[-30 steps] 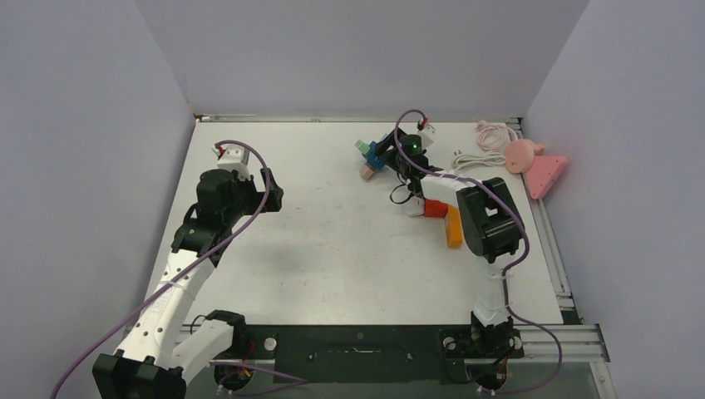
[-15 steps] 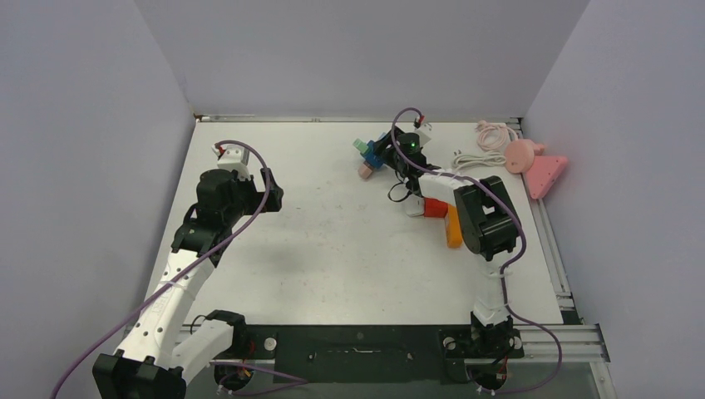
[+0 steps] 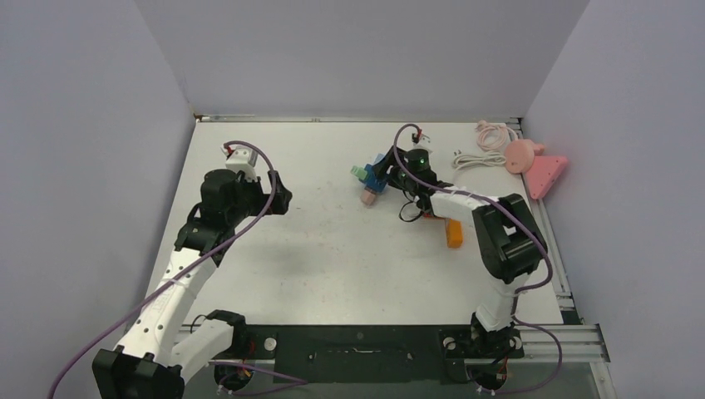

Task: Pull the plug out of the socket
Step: Move the socket to the center of the board.

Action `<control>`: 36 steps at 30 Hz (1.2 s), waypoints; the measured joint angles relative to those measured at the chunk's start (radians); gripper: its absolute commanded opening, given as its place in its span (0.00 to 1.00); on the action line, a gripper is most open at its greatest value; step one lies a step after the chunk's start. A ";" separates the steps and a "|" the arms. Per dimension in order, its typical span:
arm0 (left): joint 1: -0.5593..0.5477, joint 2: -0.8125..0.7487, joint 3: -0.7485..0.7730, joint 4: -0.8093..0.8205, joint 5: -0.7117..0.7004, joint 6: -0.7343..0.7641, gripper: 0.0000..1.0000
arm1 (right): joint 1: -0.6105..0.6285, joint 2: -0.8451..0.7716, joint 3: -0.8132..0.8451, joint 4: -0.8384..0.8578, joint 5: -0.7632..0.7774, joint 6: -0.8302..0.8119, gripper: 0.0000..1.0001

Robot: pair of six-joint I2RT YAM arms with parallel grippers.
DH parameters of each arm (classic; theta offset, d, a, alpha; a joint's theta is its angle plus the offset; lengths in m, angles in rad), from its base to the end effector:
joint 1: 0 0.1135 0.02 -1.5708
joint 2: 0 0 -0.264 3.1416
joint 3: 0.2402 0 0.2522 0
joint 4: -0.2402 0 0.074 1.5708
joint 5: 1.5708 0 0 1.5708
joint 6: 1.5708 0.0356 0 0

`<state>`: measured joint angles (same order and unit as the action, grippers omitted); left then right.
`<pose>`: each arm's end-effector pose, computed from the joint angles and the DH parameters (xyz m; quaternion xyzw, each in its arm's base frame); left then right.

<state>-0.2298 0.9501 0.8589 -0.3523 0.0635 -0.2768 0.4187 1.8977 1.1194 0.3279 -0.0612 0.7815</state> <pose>0.2086 -0.0511 0.3187 -0.0029 0.8450 -0.1598 0.5102 0.3828 0.1727 0.1866 0.1368 0.8358 0.3213 0.4237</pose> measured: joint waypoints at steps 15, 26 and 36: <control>-0.282 0.167 -0.053 0.170 0.256 0.026 0.96 | 0.072 -0.413 -0.348 -0.072 -0.183 -0.285 0.05; -0.288 0.524 0.010 0.327 0.445 -0.125 1.00 | 0.122 -0.455 -0.453 -0.023 -0.154 -0.330 0.05; -0.296 0.629 0.051 0.360 0.500 -0.139 0.86 | 0.143 -0.455 -0.478 0.032 -0.132 -0.333 0.05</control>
<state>-0.5259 1.5787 0.9096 0.0078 0.5636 -0.4156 0.5621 1.4425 0.6411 0.3603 -0.1932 0.4488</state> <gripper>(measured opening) 0.888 0.595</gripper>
